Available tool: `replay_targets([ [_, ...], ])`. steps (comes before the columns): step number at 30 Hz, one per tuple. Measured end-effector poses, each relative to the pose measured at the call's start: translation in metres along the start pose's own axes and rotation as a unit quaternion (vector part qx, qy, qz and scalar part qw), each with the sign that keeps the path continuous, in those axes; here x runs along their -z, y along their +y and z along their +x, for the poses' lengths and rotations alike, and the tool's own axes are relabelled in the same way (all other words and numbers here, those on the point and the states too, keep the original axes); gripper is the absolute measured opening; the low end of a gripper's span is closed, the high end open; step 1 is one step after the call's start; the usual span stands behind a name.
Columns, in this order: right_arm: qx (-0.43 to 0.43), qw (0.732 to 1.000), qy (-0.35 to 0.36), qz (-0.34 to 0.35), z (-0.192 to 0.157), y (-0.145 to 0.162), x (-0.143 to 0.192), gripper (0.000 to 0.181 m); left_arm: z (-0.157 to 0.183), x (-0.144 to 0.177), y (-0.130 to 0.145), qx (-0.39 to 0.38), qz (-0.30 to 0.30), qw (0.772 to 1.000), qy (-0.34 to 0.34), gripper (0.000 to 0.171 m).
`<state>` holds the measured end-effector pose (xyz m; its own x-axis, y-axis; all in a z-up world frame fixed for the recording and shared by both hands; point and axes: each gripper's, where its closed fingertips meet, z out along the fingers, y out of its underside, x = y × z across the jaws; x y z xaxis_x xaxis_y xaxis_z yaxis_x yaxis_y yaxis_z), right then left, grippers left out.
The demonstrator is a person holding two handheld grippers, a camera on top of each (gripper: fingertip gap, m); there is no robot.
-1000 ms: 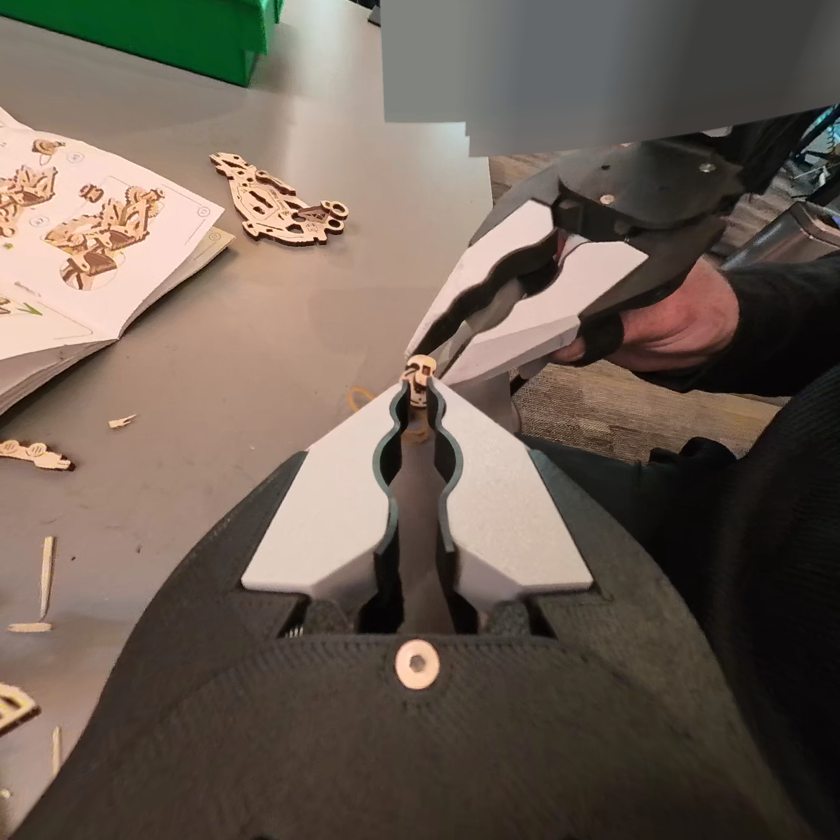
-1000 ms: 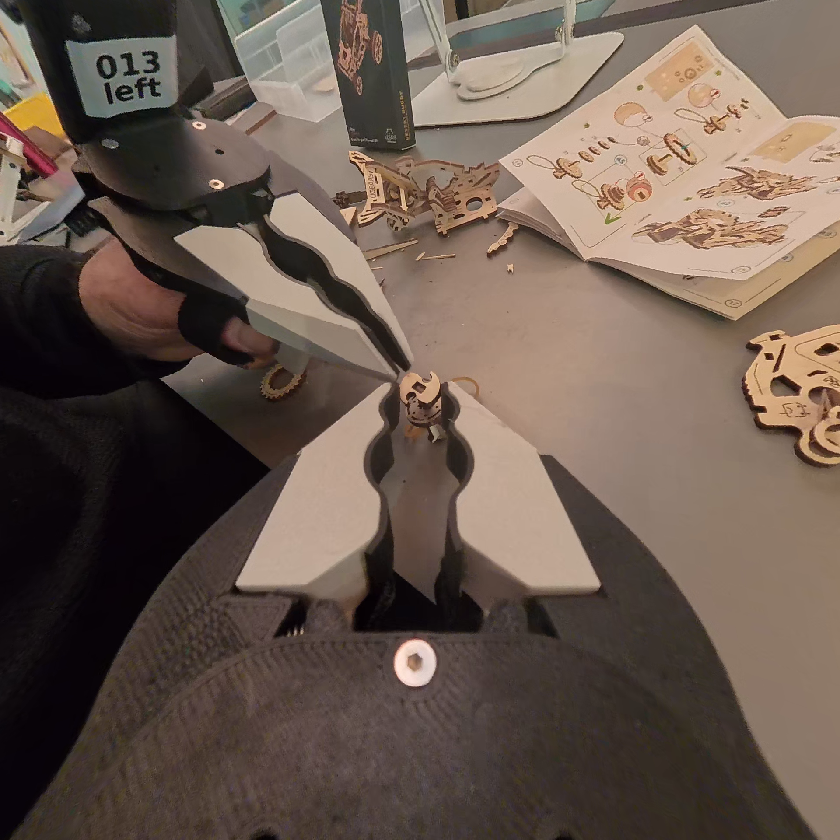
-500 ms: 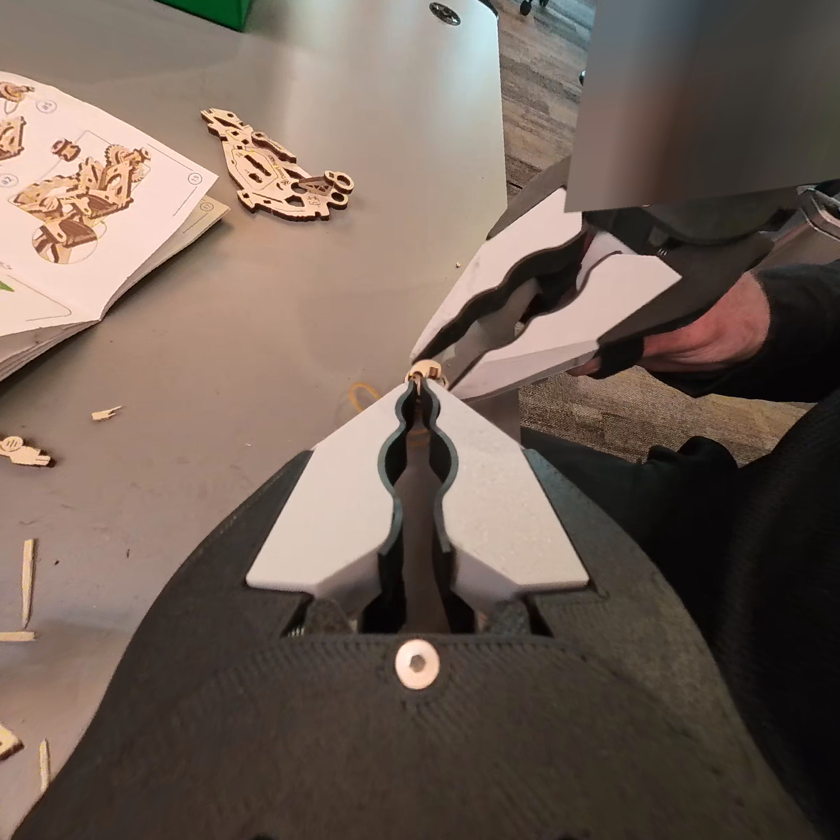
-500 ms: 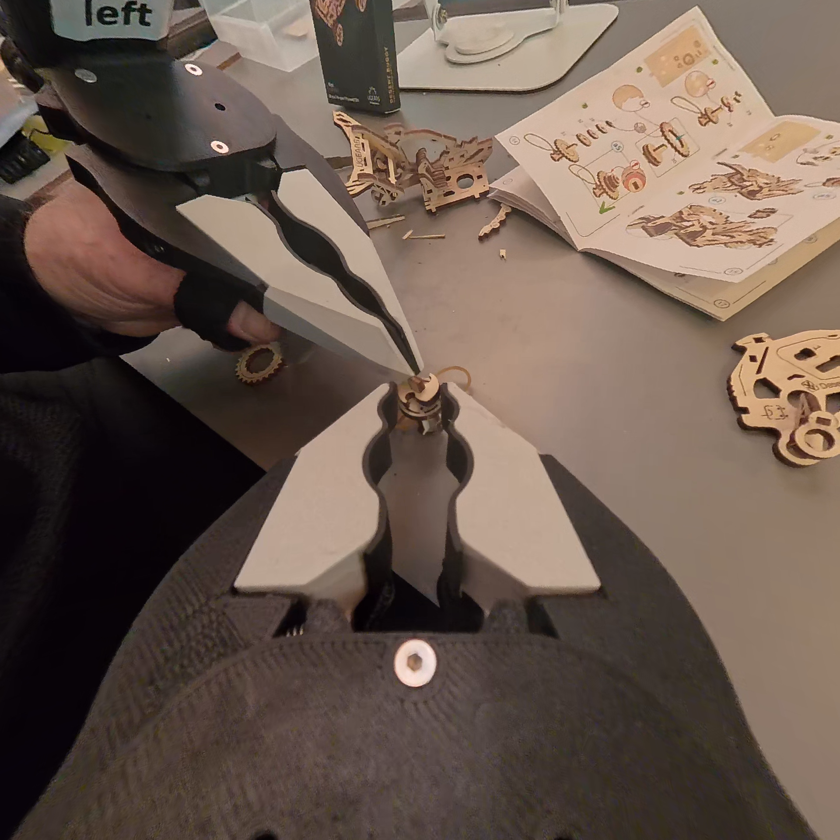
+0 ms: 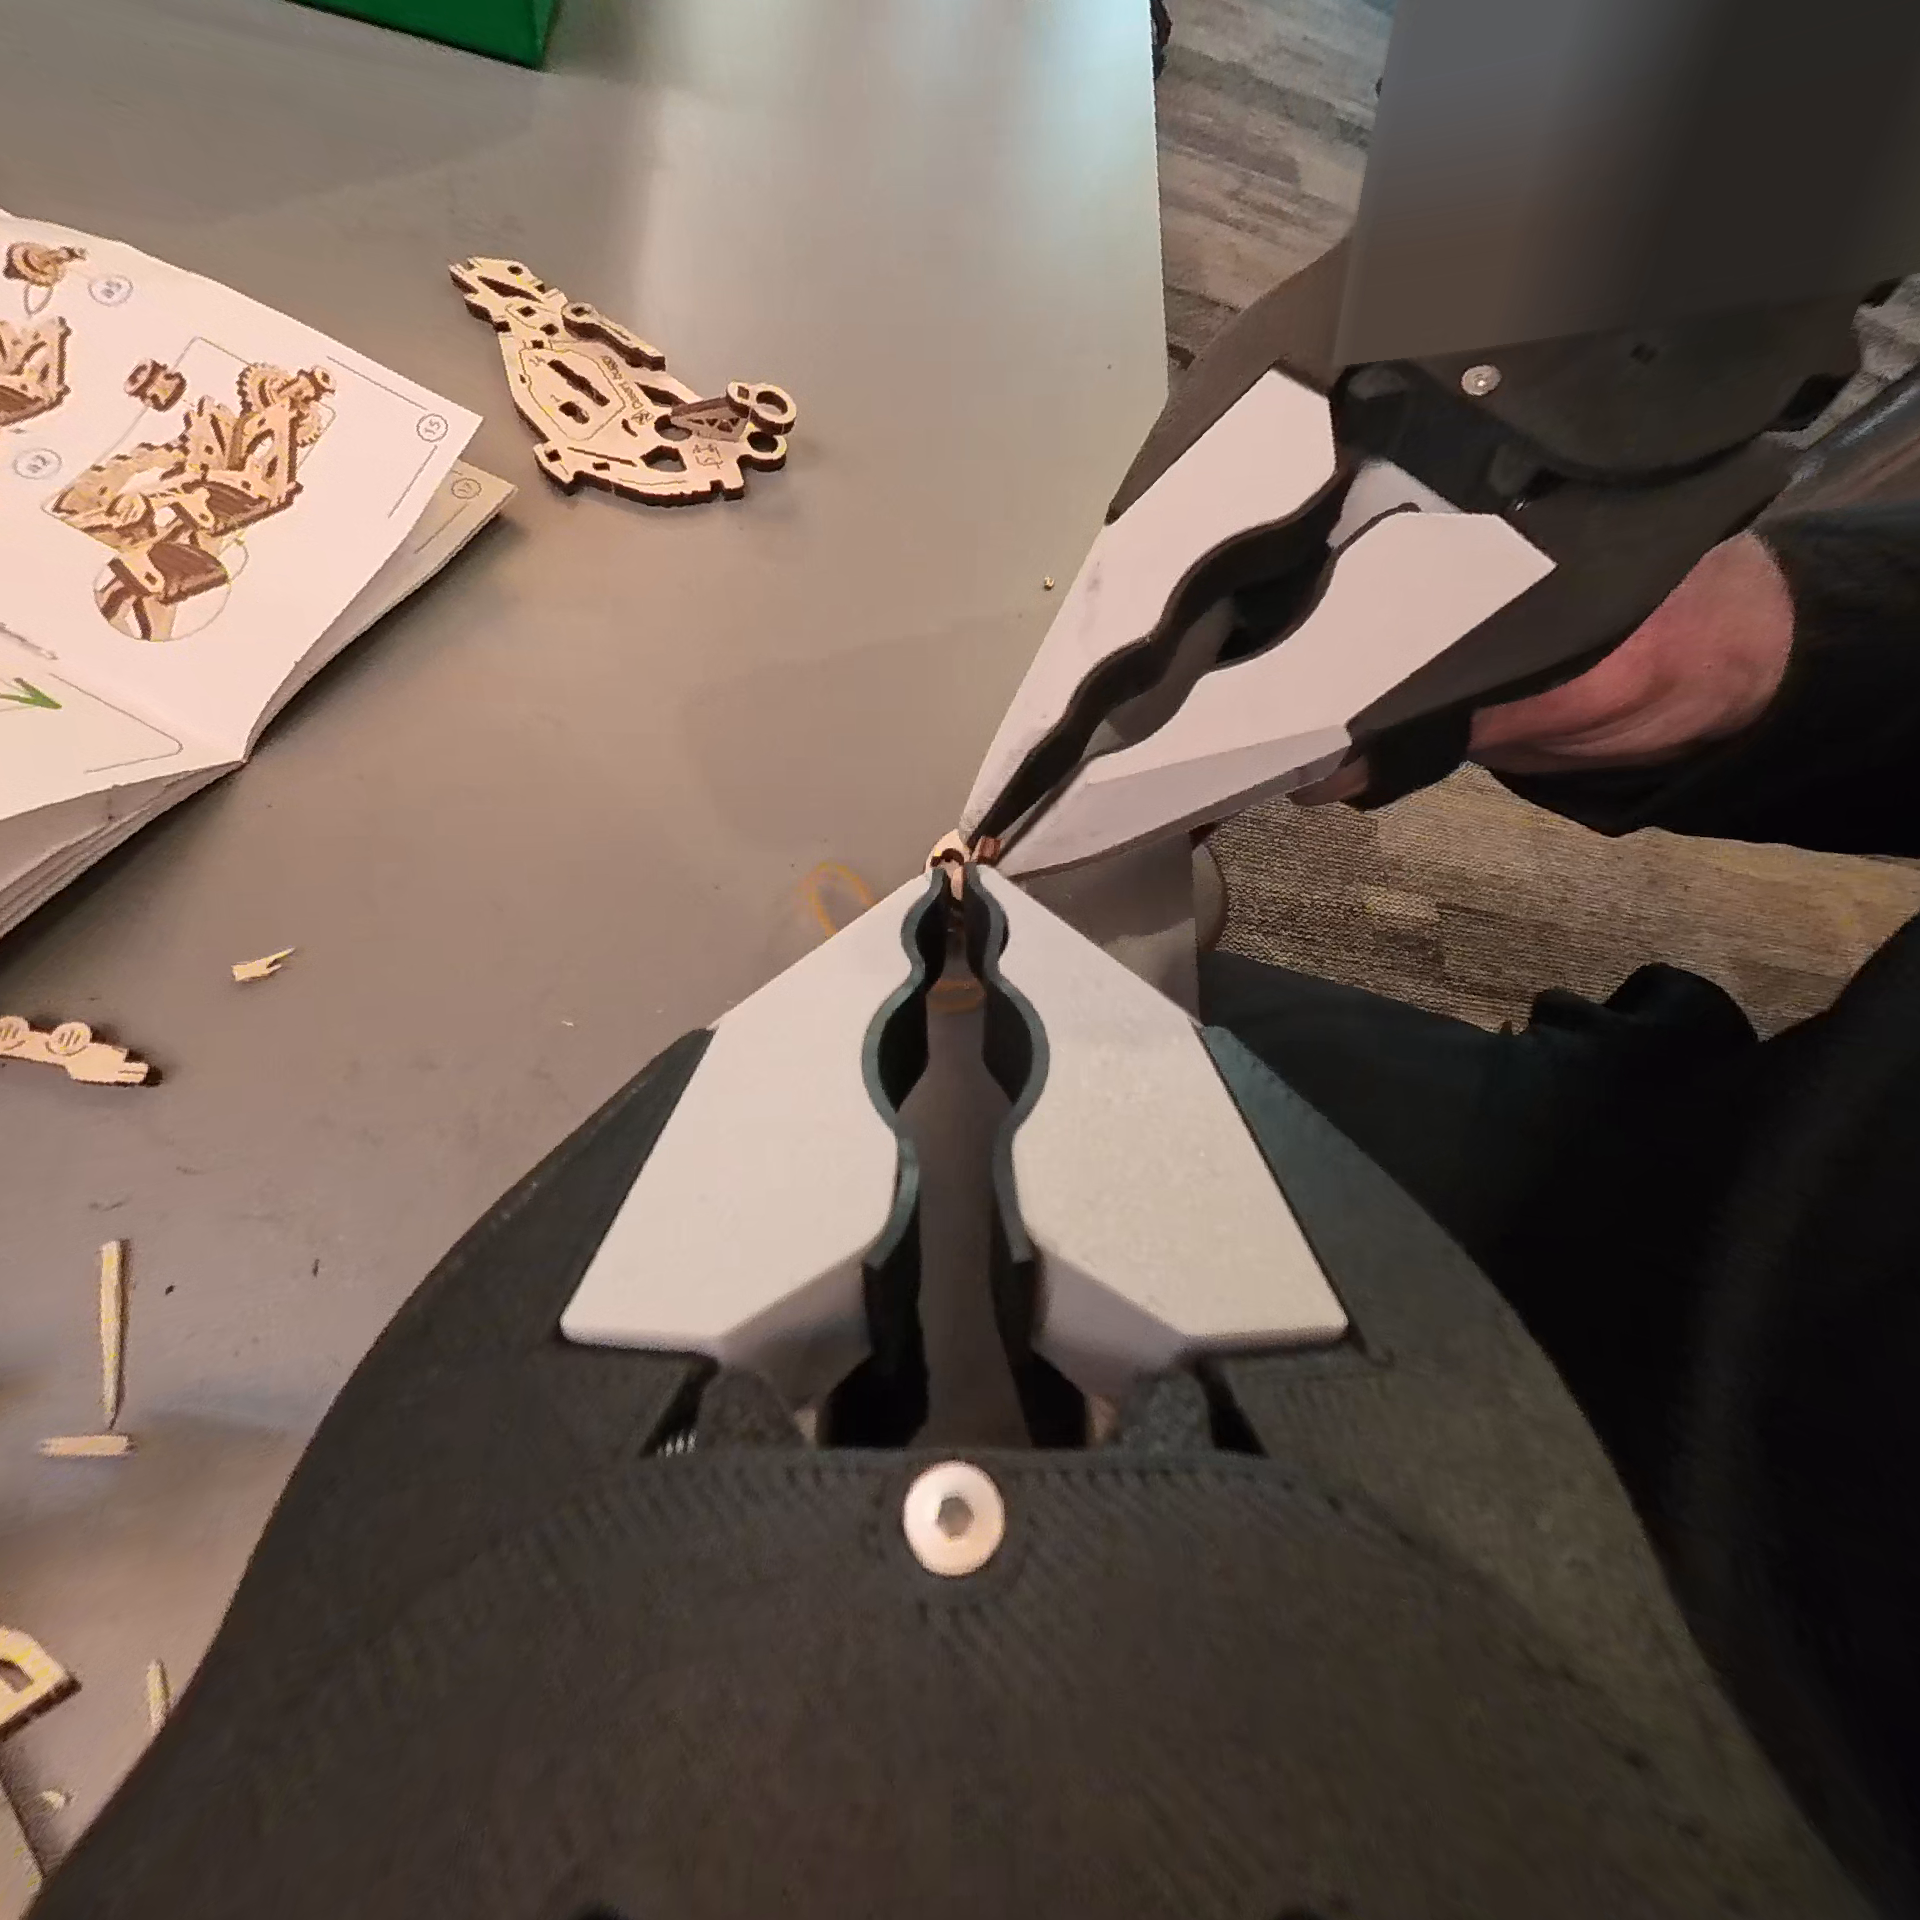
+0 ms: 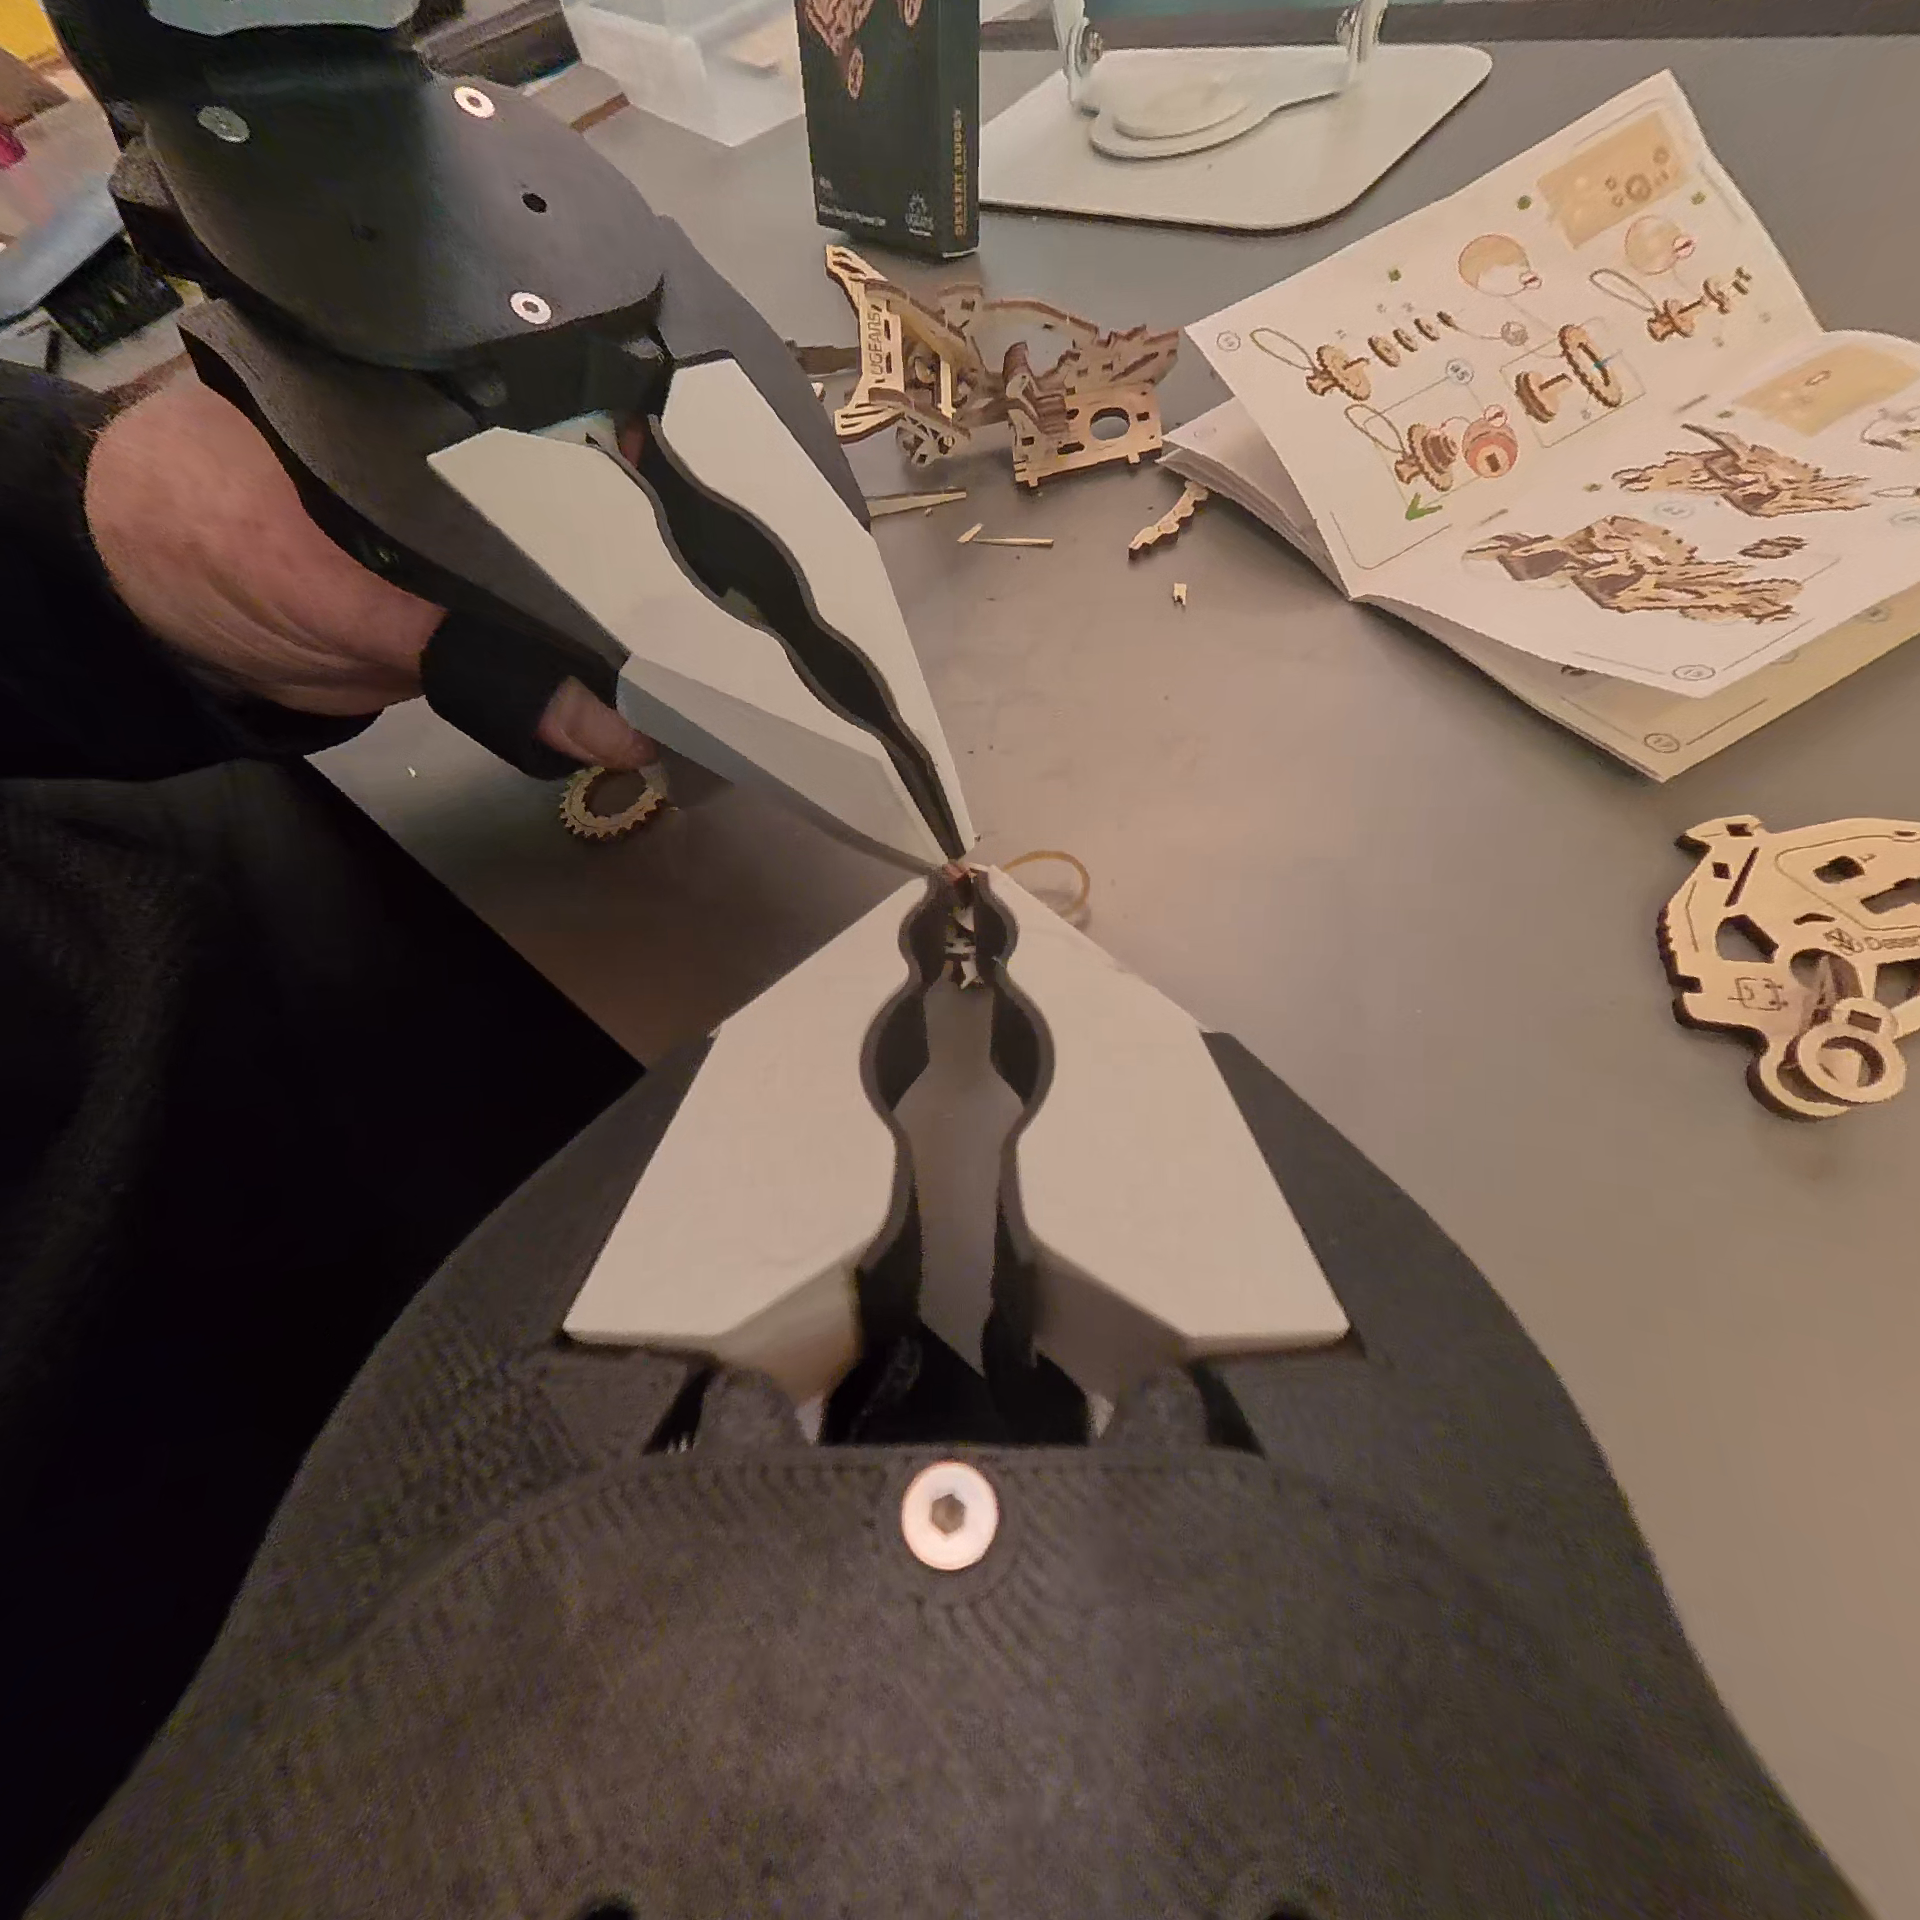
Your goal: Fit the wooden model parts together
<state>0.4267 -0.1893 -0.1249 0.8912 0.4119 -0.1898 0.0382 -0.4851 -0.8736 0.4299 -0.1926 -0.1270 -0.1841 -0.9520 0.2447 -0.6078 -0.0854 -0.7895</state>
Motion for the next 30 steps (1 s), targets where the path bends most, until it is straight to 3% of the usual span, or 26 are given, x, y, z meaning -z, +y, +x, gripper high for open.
replay_targets([
  [9, 0.011, 1.000, -0.004, 0.007, -0.001, -0.001, 0.001, 0.001, -0.001, 0.001, 0.000, -0.004, 0.002, 1.000, -0.009, 0.000],
  [17, 0.004, 1.000, -0.027, 0.001, 0.007, 0.005, 0.016, 0.020, 0.001, 0.007, 0.002, 0.005, 0.000, 1.000, -0.013, 0.003],
  [26, 0.024, 0.999, -0.044, -0.015, 0.000, 0.013, 0.003, 0.020, 0.001, 0.003, 0.006, -0.004, -0.014, 0.999, -0.036, 0.003],
  [30, 0.032, 0.998, -0.041, -0.020, -0.001, 0.016, -0.001, 0.028, 0.000, 0.003, 0.007, -0.004, -0.016, 0.999, -0.042, 0.004],
])
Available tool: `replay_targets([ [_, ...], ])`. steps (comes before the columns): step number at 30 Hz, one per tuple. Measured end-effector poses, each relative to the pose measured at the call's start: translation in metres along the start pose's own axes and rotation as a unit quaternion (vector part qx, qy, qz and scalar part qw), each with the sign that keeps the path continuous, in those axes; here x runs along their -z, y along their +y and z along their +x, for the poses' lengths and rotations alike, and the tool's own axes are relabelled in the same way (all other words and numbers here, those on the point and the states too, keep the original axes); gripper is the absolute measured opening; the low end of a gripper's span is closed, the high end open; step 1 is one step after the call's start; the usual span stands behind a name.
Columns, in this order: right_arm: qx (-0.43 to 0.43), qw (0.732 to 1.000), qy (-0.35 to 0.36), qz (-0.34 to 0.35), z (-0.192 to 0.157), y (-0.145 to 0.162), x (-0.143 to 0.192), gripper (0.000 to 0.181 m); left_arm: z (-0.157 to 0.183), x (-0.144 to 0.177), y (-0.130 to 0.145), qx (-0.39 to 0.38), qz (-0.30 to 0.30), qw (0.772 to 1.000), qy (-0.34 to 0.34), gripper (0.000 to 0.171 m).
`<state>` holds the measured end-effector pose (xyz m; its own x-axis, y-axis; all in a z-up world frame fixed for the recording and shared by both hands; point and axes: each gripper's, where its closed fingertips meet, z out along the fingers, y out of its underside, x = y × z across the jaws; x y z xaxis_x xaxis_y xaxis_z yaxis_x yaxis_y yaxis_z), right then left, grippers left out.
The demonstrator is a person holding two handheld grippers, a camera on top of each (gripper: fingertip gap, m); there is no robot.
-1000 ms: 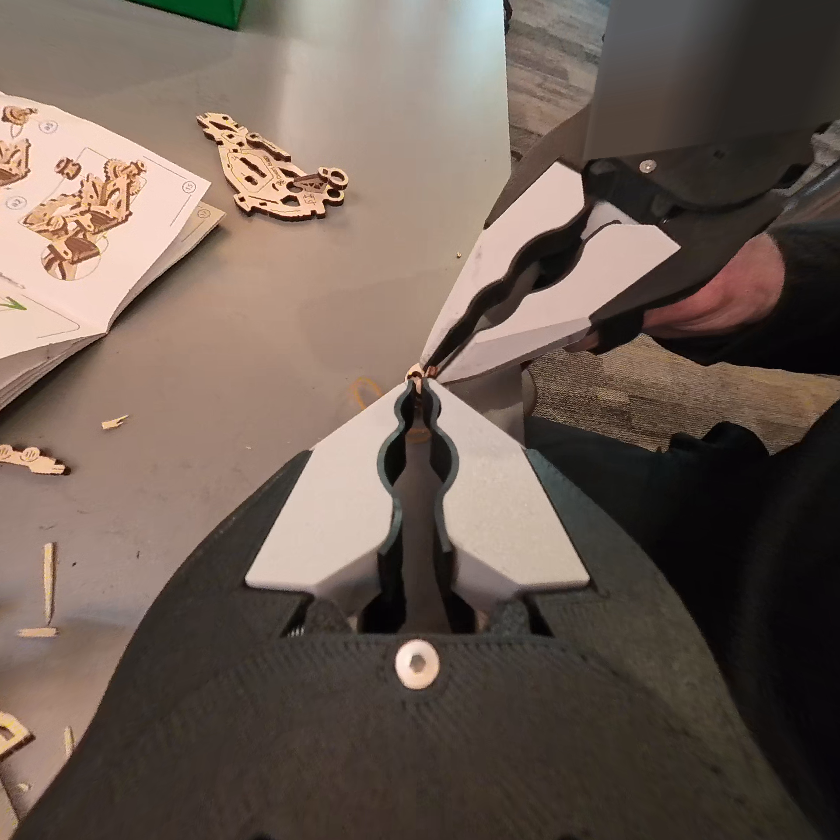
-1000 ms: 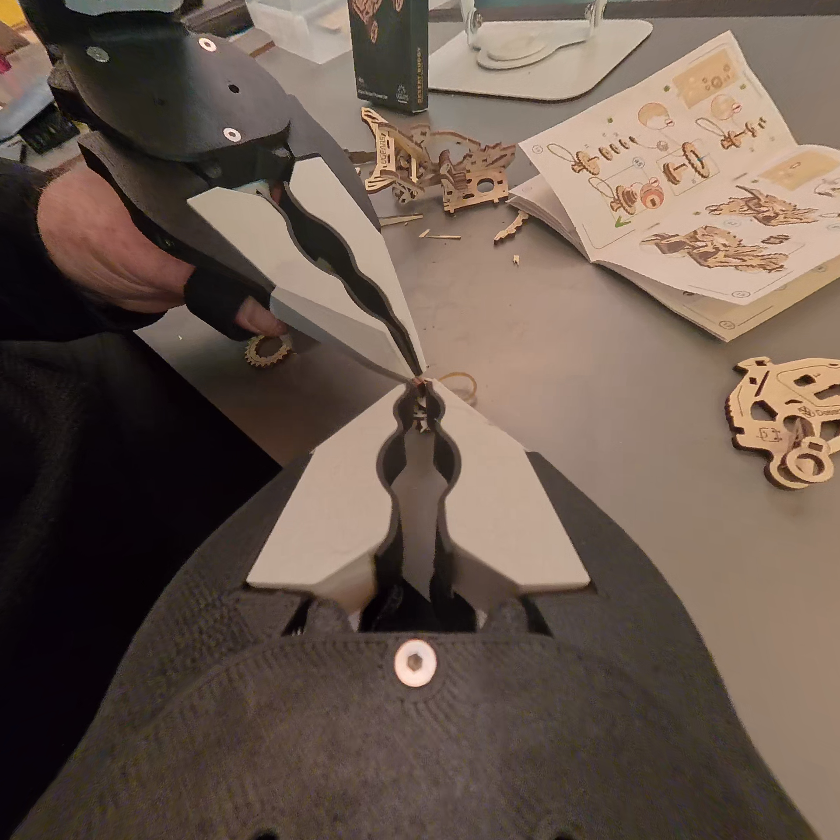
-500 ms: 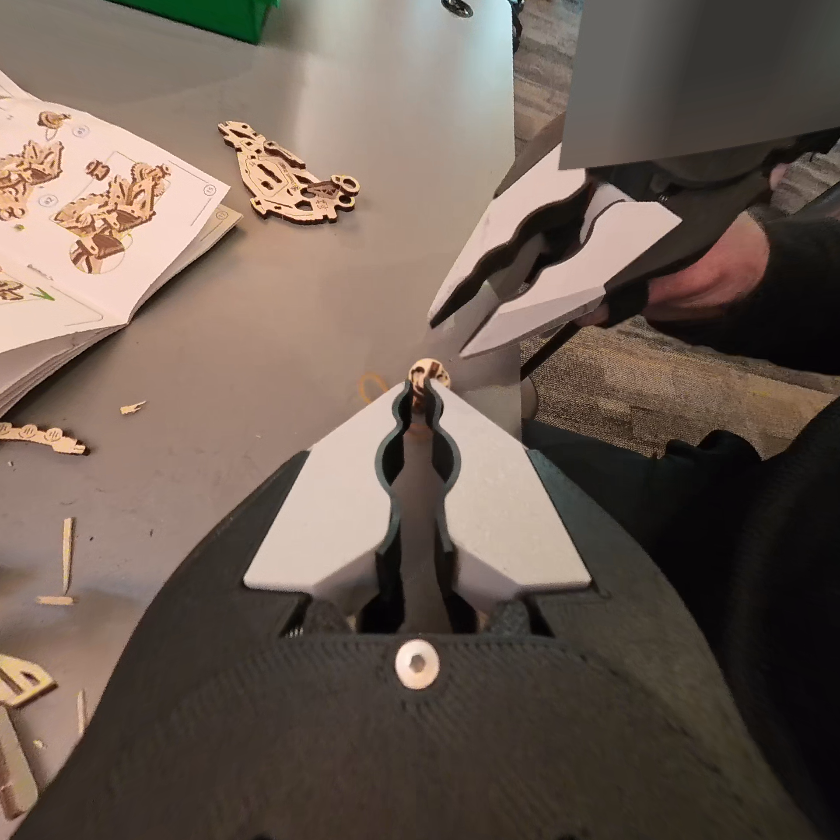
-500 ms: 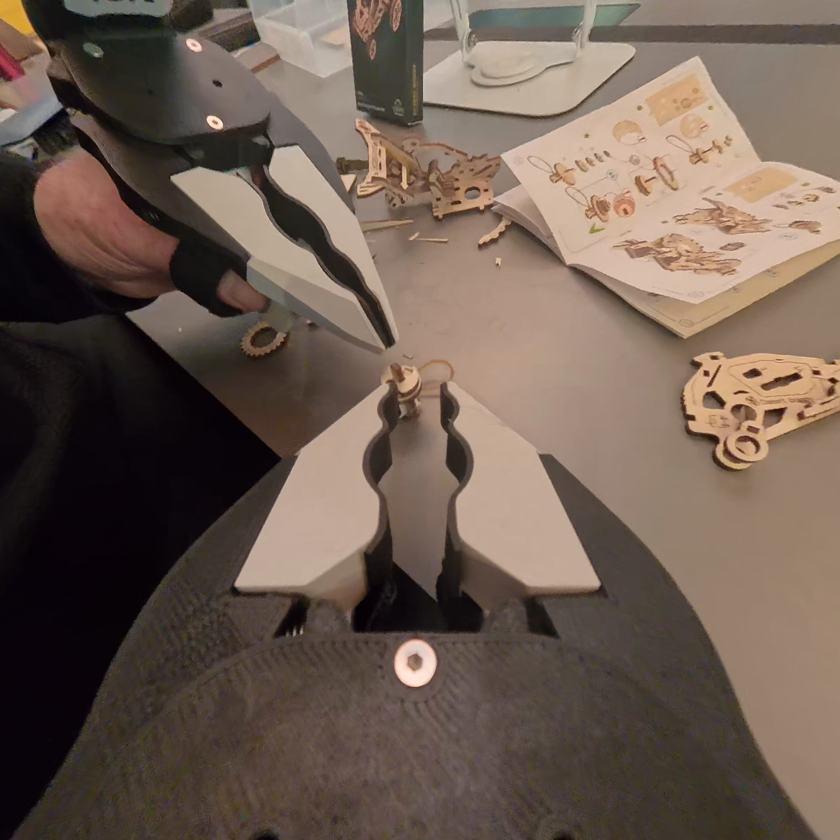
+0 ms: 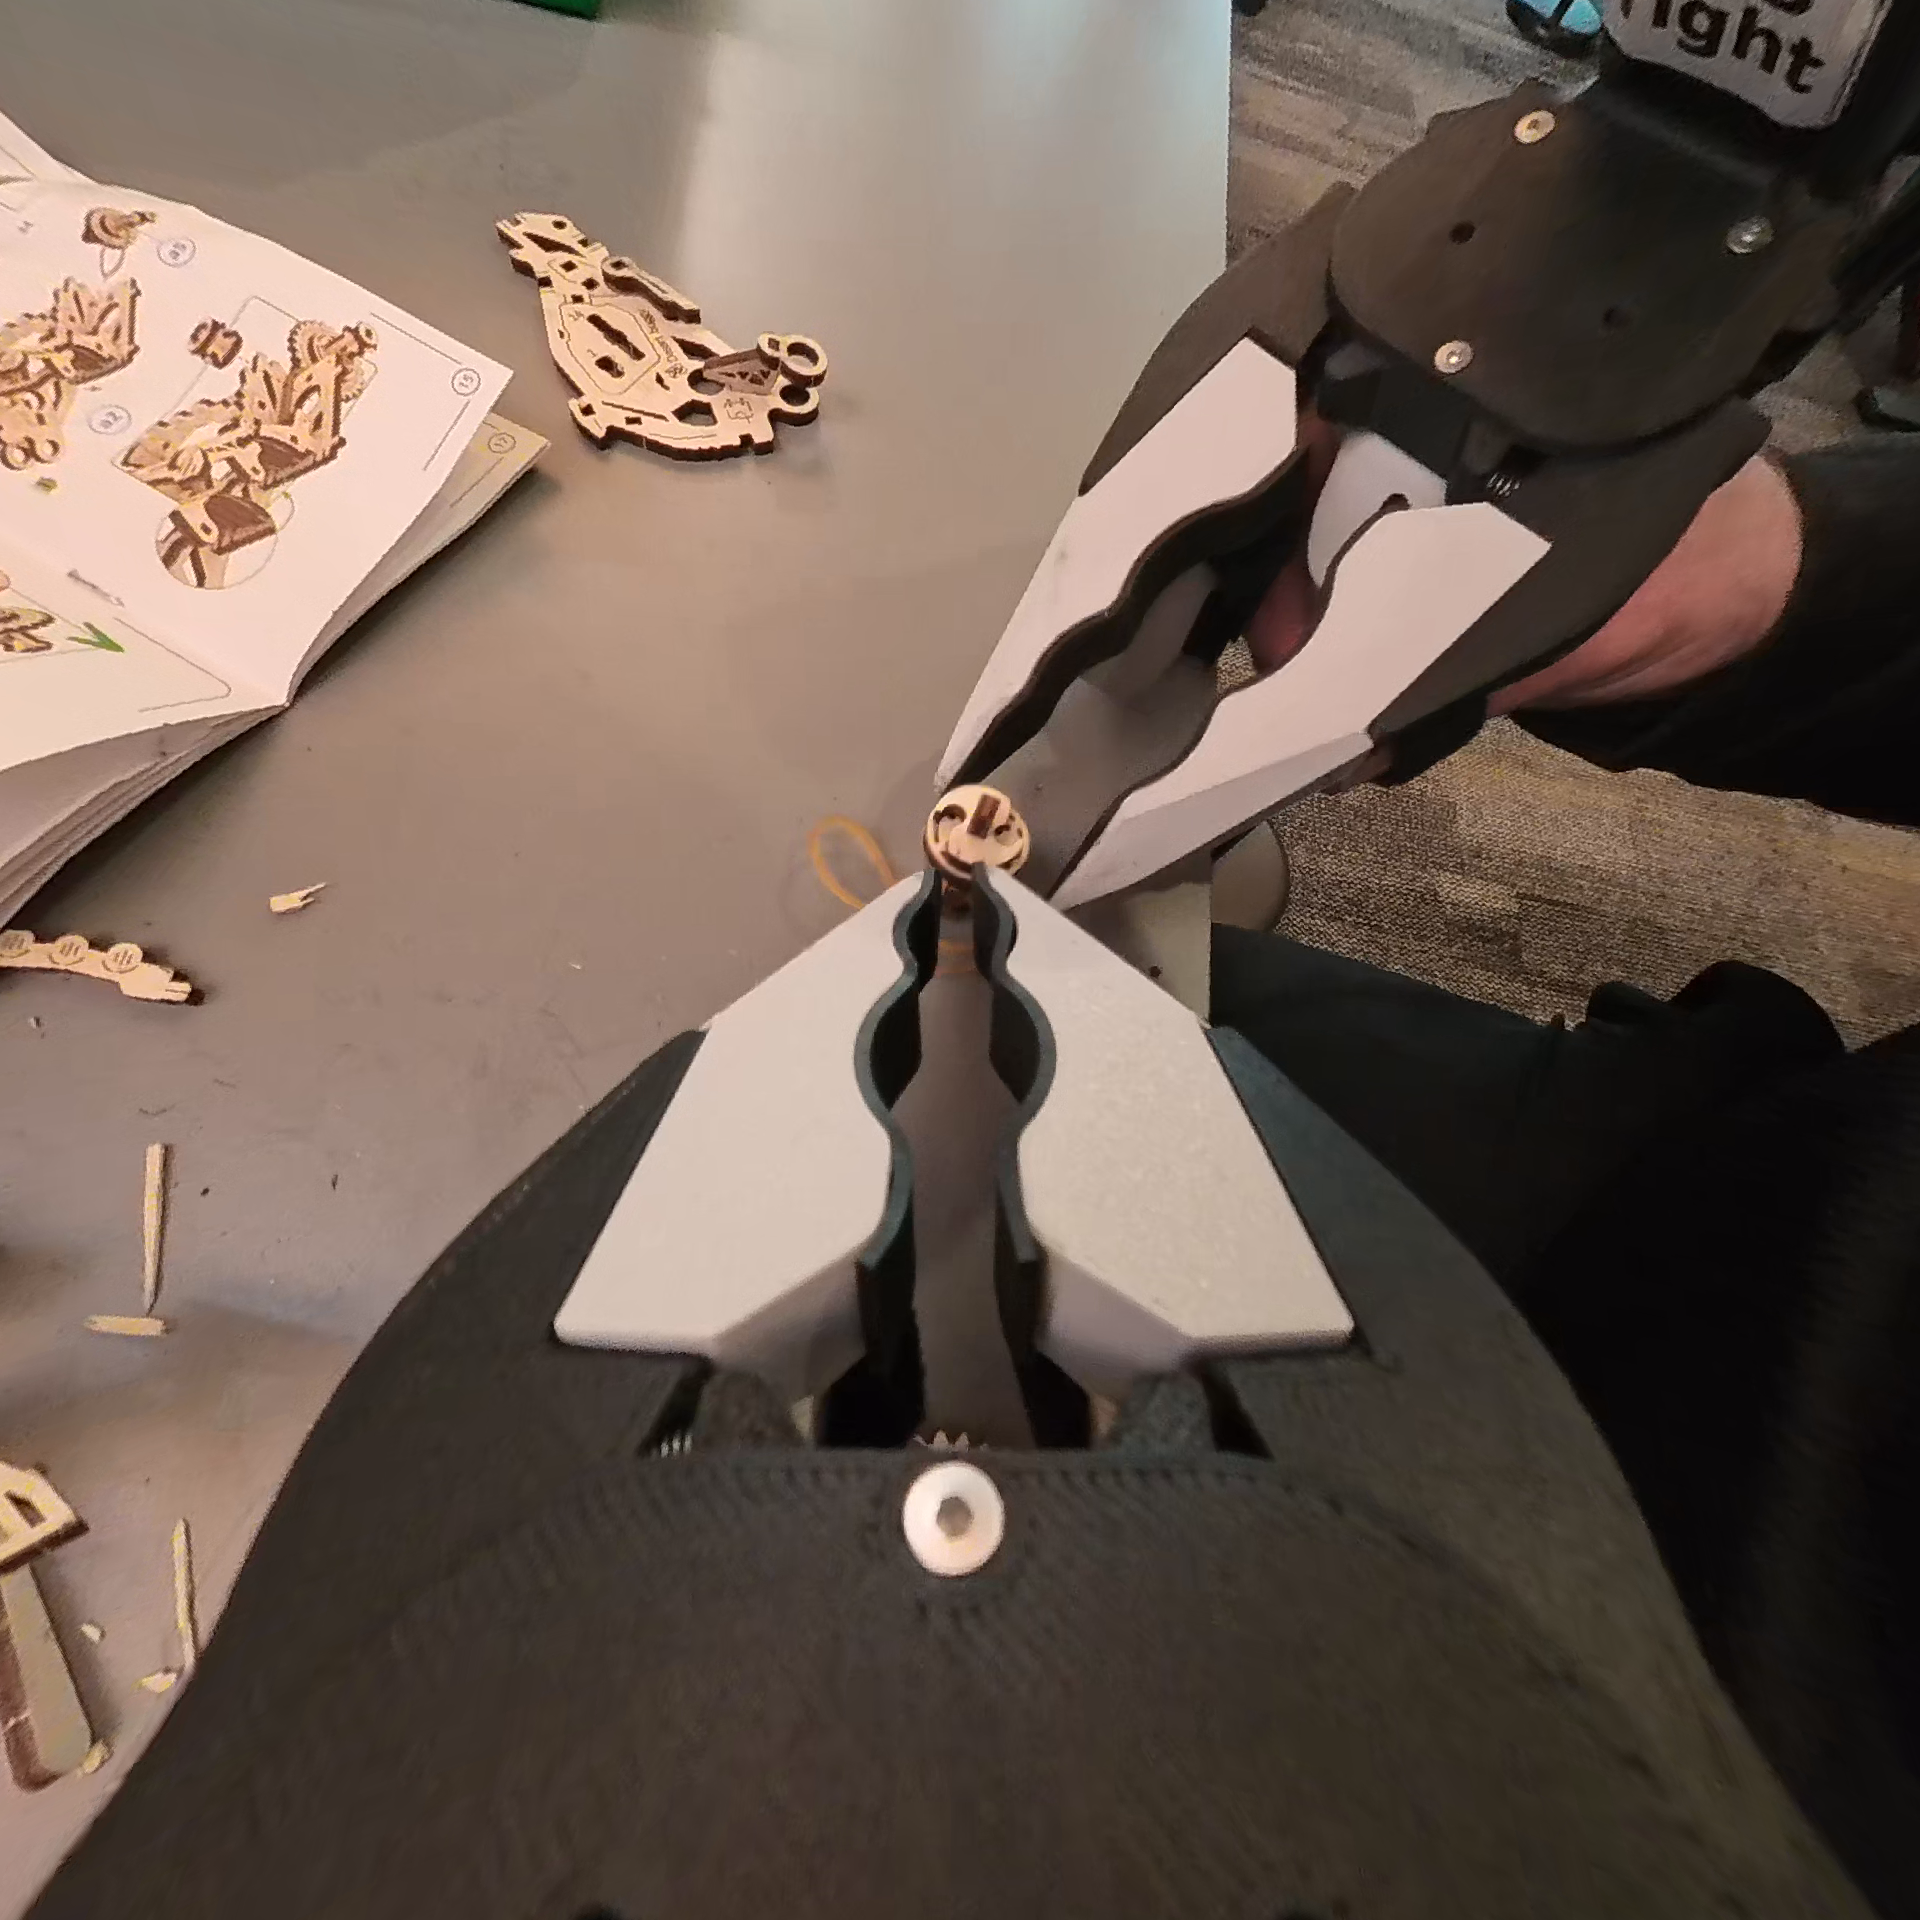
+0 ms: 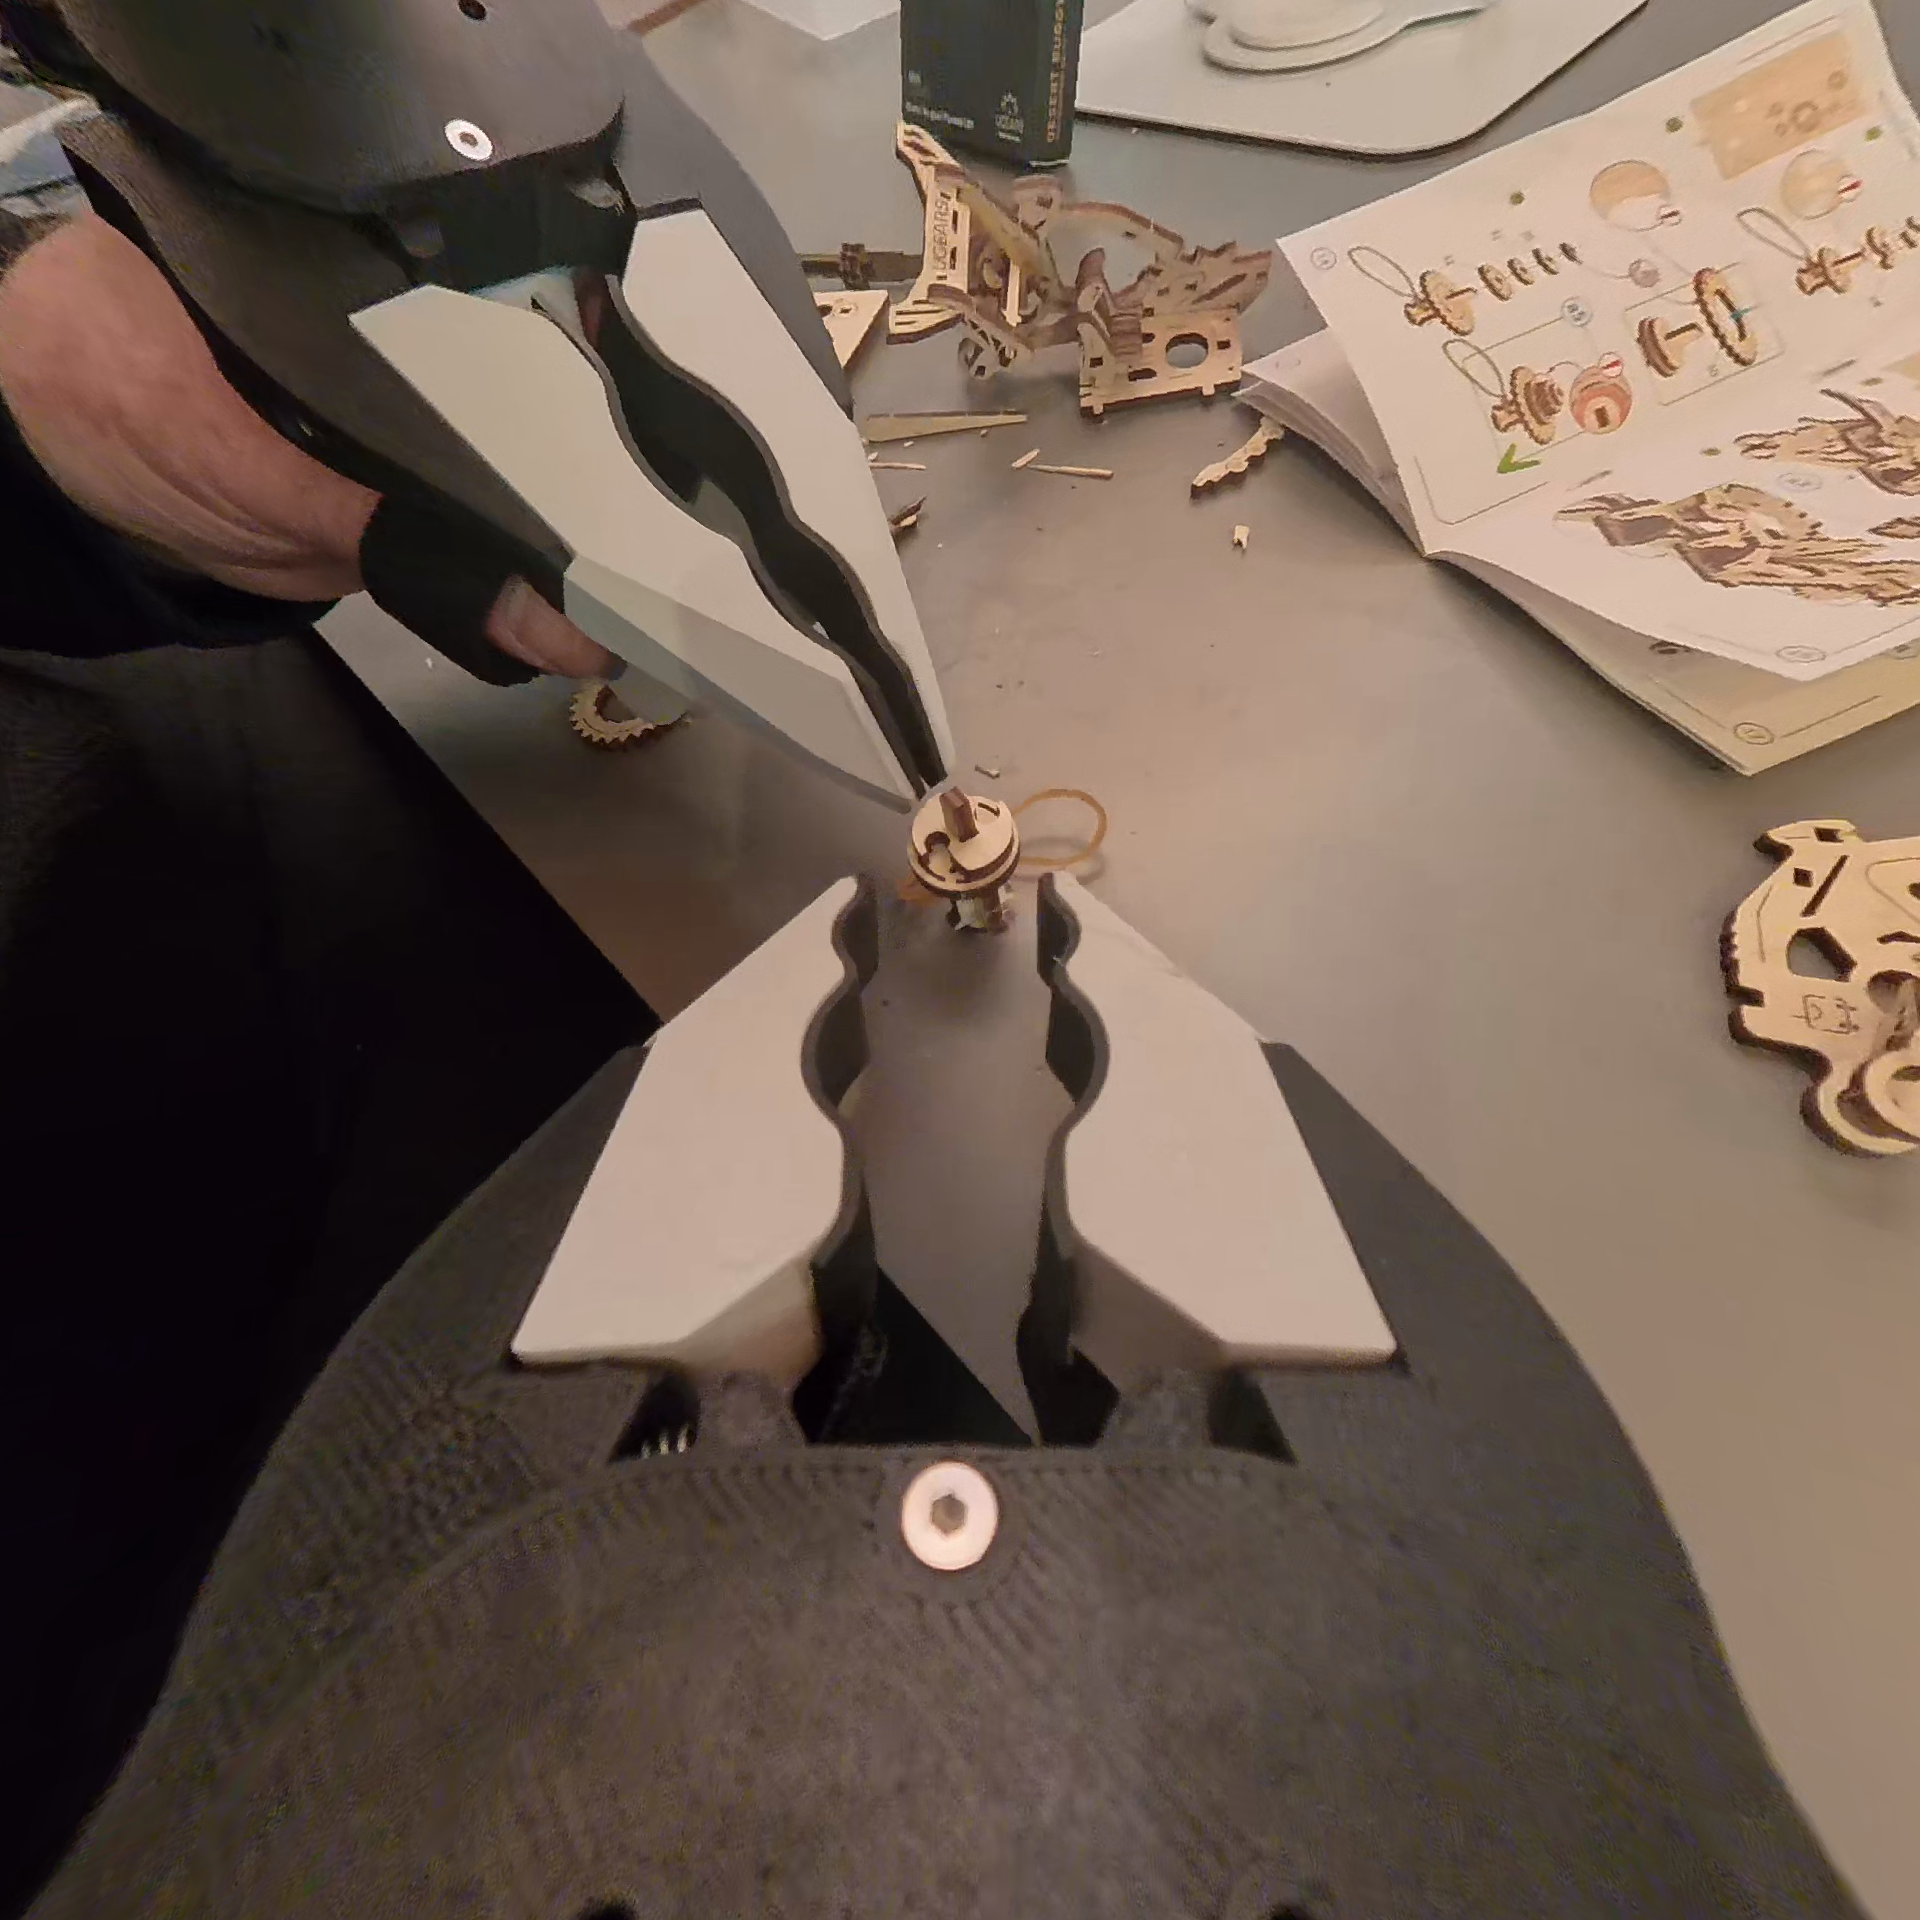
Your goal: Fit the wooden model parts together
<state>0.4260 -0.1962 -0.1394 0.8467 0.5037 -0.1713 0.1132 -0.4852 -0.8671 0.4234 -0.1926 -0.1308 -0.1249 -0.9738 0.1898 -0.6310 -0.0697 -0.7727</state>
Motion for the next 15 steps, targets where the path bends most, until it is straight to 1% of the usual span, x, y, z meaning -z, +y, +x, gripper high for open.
replay_targets([
  [3, 0.000, 1.000, 0.000, 0.001, 0.000, 0.001, -0.002, 0.024, 0.001, 0.000, 0.001, 0.002, -0.002, 1.000, -0.001, 0.004],
  [4, 0.005, 1.000, 0.002, 0.000, 0.001, 0.001, -0.001, 0.025, 0.001, 0.002, 0.001, -0.001, -0.003, 1.000, -0.005, 0.005],
  [6, 0.005, 1.000, 0.009, 0.005, 0.005, -0.001, 0.005, 0.032, -0.003, 0.014, 0.002, -0.007, -0.002, 1.000, -0.023, 0.006],
  [8, 0.001, 1.000, 0.008, 0.023, 0.007, -0.006, 0.014, 0.034, -0.005, 0.033, 0.004, 0.003, 0.008, 0.999, -0.035, 0.011],
  [10, 0.018, 0.999, 0.015, 0.035, 0.007, -0.013, 0.022, 0.036, -0.012, 0.059, 0.011, 0.006, 0.009, 0.998, -0.068, 0.017],
  [12, 0.052, 0.997, 0.016, 0.053, -0.001, -0.027, 0.031, 0.029, -0.022, 0.093, 0.023, 0.009, -0.001, 0.993, -0.114, 0.023],
  [13, 0.074, 0.995, 0.012, 0.061, -0.010, -0.036, 0.033, 0.024, -0.028, 0.113, 0.030, 0.012, -0.006, 0.990, -0.139, 0.026],
  [15, 0.102, 0.993, -0.024, 0.060, -0.036, -0.055, 0.030, 0.022, -0.045, 0.161, 0.049, 0.025, -0.019, 0.980, -0.198, 0.030],
])
